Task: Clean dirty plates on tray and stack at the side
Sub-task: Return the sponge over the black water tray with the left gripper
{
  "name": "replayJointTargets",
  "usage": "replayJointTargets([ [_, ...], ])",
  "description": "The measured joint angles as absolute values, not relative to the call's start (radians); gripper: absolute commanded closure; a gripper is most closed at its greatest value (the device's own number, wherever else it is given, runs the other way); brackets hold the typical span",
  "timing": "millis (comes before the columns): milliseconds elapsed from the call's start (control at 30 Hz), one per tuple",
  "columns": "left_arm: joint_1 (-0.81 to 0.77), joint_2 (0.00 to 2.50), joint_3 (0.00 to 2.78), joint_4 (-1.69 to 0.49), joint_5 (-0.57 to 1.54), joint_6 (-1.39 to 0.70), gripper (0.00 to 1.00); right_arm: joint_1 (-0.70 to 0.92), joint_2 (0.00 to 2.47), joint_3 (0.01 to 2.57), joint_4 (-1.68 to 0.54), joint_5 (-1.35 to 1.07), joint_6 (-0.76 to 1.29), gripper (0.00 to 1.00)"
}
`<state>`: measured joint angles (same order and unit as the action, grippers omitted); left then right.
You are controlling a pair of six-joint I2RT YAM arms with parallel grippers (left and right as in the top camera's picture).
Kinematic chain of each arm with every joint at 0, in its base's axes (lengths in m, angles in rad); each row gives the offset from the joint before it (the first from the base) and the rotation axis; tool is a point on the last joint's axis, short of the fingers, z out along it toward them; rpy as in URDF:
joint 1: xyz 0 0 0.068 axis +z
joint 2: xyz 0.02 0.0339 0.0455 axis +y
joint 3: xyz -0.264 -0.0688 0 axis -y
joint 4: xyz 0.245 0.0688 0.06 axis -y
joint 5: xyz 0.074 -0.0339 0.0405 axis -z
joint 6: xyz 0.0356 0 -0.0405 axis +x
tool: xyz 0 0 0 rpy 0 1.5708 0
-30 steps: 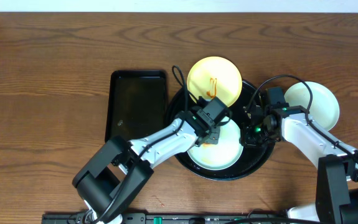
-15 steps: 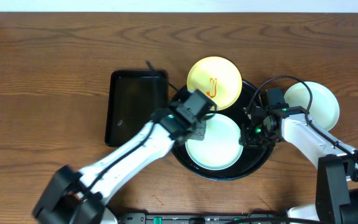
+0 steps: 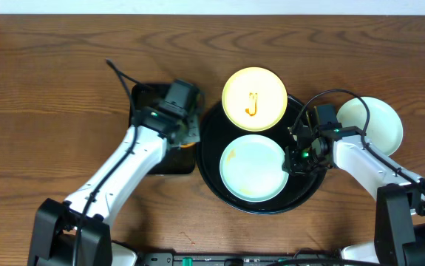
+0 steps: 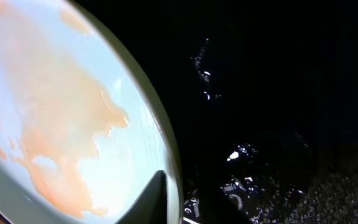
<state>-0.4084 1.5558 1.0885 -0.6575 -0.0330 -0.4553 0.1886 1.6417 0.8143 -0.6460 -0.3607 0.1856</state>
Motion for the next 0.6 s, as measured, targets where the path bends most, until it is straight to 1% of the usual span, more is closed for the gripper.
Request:
replayJointTargets([
  [67,-0.374,1.559,1.084,-0.657,-0.033,-0.447,0.92,0.194,1.642,0.814,-0.644,-0.36,0.185,0.99],
  [233,-0.329,1.567,1.056,-0.665,-0.033,-0.44,0.92,0.221,1.642,0.813,-0.623,-0.357,0.187,0.99],
  [600,-0.325,1.568,1.053,-0.67,-0.033,-0.44,0.92,0.227,1.608,0.811,-0.596,-0.361,0.153,0.99],
])
